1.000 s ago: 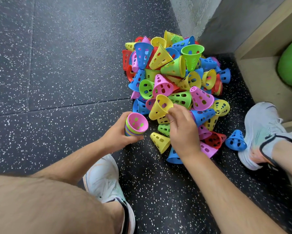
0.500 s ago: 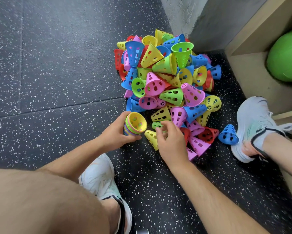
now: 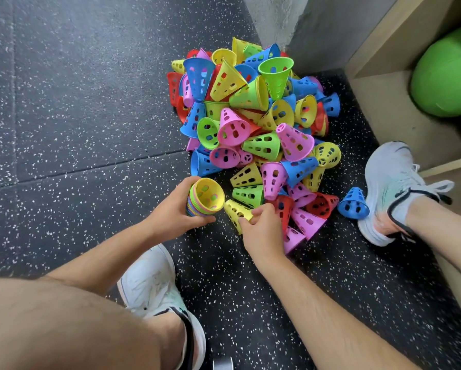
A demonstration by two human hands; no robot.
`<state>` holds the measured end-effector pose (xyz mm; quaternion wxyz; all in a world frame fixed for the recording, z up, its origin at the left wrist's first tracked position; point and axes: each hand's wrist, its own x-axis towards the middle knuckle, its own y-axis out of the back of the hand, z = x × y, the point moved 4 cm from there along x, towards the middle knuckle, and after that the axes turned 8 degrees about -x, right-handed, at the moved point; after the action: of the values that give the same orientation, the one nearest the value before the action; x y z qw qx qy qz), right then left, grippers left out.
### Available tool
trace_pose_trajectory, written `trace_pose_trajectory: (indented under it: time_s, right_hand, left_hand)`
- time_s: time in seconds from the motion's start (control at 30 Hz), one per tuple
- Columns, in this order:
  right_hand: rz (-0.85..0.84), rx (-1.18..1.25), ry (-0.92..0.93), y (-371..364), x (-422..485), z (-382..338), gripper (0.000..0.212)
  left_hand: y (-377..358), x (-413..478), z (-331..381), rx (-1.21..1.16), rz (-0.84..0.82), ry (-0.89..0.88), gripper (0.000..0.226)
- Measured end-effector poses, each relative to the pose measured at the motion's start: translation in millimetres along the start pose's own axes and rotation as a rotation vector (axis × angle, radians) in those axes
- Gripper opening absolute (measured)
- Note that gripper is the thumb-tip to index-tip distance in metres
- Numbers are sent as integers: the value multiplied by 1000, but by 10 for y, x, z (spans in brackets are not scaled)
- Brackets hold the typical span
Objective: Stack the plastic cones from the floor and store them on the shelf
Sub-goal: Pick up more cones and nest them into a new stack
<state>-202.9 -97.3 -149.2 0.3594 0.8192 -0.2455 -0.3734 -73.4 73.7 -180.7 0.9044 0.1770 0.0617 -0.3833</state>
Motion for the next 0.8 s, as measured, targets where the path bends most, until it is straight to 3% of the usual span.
trace_pose_trajectory:
  time_s: [0.17, 0.27, 0.37, 0.5, 0.67, 0.8]
  right_hand:
    - [-34, -124, 218, 125, -123, -99, 35]
    - [99, -158, 374, 339, -185, -141, 28]
    - [262, -51, 466, 530, -187, -157, 11]
    - [348, 130, 568, 632, -192, -264, 8]
    - [206, 59, 666, 469, -242, -498, 10]
    - [-20, -36, 660, 339, -337, -552, 22]
  left_hand:
    - [4, -10, -14, -20, 0, 3, 75]
    - [-2, -15, -37, -21, -1, 4, 77]
    - [-5, -12, -55, 0, -9, -3, 78]
    - [-10, -17, -57, 23, -5, -2, 77]
    - [1, -44, -11, -14, 9, -4, 80]
    - [-17, -116, 52, -15, 8, -15, 81]
